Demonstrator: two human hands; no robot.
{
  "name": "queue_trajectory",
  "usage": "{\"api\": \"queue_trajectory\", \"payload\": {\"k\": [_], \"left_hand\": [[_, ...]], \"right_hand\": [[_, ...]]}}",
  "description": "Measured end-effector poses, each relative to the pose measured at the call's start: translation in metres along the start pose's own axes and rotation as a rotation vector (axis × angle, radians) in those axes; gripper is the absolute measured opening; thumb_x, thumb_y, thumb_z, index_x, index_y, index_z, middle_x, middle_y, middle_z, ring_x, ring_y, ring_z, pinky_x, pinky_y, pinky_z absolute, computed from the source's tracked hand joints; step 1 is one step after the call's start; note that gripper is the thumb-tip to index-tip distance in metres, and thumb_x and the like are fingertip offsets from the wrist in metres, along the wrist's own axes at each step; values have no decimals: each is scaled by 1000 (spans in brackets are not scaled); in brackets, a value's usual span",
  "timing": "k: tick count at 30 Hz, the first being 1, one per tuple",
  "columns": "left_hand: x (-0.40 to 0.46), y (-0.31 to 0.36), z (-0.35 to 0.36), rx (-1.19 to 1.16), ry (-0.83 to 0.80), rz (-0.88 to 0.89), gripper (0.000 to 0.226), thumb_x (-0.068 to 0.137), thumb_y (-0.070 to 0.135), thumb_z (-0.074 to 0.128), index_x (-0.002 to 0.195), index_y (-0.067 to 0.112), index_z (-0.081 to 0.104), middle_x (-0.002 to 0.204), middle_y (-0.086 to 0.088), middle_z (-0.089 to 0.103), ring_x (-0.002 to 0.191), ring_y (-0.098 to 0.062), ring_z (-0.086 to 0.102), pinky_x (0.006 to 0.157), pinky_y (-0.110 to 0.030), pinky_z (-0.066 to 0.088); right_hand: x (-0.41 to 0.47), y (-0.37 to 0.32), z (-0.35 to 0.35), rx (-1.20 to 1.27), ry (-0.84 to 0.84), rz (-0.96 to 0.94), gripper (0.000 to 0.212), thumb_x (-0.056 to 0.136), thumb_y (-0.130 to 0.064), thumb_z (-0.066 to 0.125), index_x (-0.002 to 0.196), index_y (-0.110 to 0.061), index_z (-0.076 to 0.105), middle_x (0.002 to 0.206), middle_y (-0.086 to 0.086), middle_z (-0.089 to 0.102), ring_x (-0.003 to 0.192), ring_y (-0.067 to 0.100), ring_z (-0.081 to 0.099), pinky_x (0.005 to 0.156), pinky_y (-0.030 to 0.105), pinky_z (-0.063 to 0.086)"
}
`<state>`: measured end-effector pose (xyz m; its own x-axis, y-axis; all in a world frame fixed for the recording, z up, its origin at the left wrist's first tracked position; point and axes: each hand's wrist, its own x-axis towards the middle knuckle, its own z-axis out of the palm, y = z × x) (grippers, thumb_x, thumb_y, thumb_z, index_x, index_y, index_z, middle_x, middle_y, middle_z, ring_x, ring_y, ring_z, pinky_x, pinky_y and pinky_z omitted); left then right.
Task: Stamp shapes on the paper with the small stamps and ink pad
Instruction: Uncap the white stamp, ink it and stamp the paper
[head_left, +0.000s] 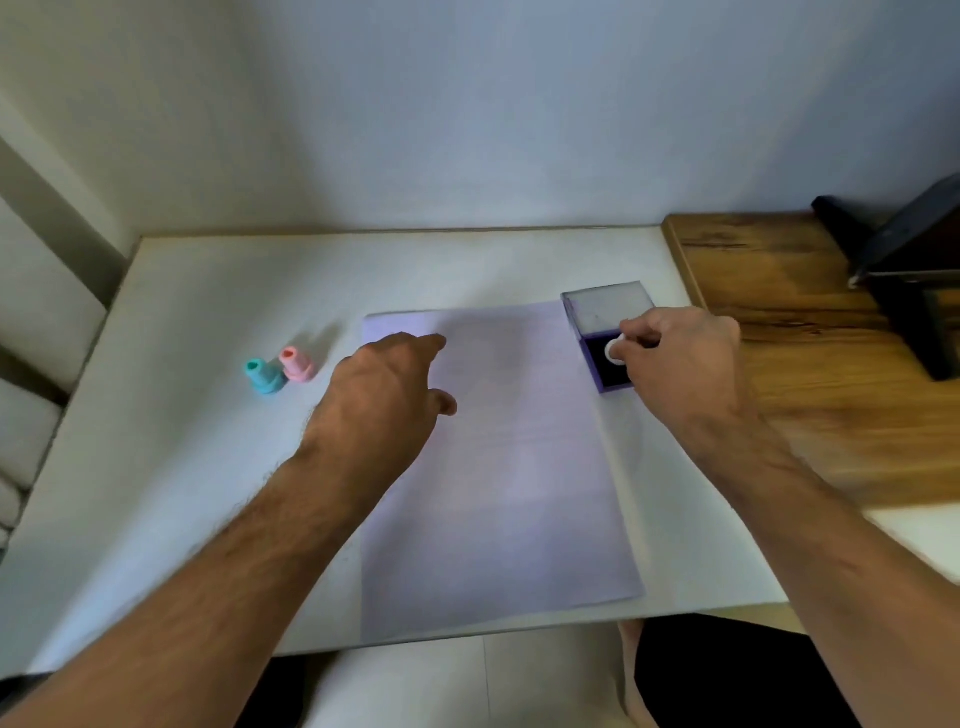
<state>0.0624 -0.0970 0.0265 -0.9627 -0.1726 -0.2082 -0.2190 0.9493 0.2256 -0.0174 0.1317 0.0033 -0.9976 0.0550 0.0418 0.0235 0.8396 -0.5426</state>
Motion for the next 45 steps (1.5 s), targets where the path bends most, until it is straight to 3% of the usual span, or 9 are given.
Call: {"api": "queue_trajectory", "payload": {"k": [10,13,16,20,24,30,38,41,45], "left_hand": [[8,-10,3,85,-101,-48,74,84,54,64,147,24,38,136,1,57,120,-24,57,111,-49,24],[7,-14,6,49,-88,-56,78,78,60,67,142,25,41,128,1,60,112,-25,60,110,-50,23],[5,-14,6,18,-96,-57,77,79,56,69,142,24,41,130,1,58,115,-24,57,104,-44,25],[8,-19,8,29,-59,-46,78,73,60,72,136,22,47,124,-1,62,111,-26,59,114,-52,24],[7,-24,3,6,-34,-52,95,61,77,66,136,21,48,128,-1,62,115,-23,58,99,-41,47],[3,-30,3,29,-22,-31,88,65,76,65,131,20,50,121,1,61,110,-21,57,90,-37,47],[2,-38,-2,11,7,-35,90,68,82,52,133,19,51,125,2,62,114,-19,57,90,-33,46],[2,-45,-4,-18,7,-21,83,72,76,56,133,20,51,127,3,62,116,-19,56,90,-31,47],[3,-50,-6,-51,-9,23,82,73,75,57,132,20,51,130,2,60,121,-19,52,95,-33,45]], "right_hand": [[11,-8,-9,-37,-200,67,17,90,-14,67,102,-4,74,106,9,73,97,22,67,78,23,48],[13,-3,-5,27,-130,70,25,85,-17,74,108,-10,74,109,5,72,88,14,66,75,13,51],[14,-1,-2,14,-133,61,25,86,-17,73,110,-13,73,108,3,73,75,3,57,59,-2,37],[16,-3,-4,-20,-140,51,23,85,-19,74,107,-13,75,106,4,73,81,8,57,74,13,42],[13,-3,-4,17,-115,41,26,82,-19,77,107,-13,75,104,6,72,85,14,64,82,24,53],[17,-1,-3,105,-158,138,27,79,-15,79,105,-12,75,98,5,72,85,23,70,85,40,58],[5,-4,-8,201,-64,112,24,80,-23,78,103,-20,75,79,-12,67,59,9,67,48,13,54],[-4,-28,0,462,1,146,16,82,-21,75,98,-23,76,70,-9,70,49,3,61,45,16,53],[-18,-87,40,993,-226,270,16,86,-9,70,101,-6,73,74,5,71,60,19,62,50,24,51]]}}
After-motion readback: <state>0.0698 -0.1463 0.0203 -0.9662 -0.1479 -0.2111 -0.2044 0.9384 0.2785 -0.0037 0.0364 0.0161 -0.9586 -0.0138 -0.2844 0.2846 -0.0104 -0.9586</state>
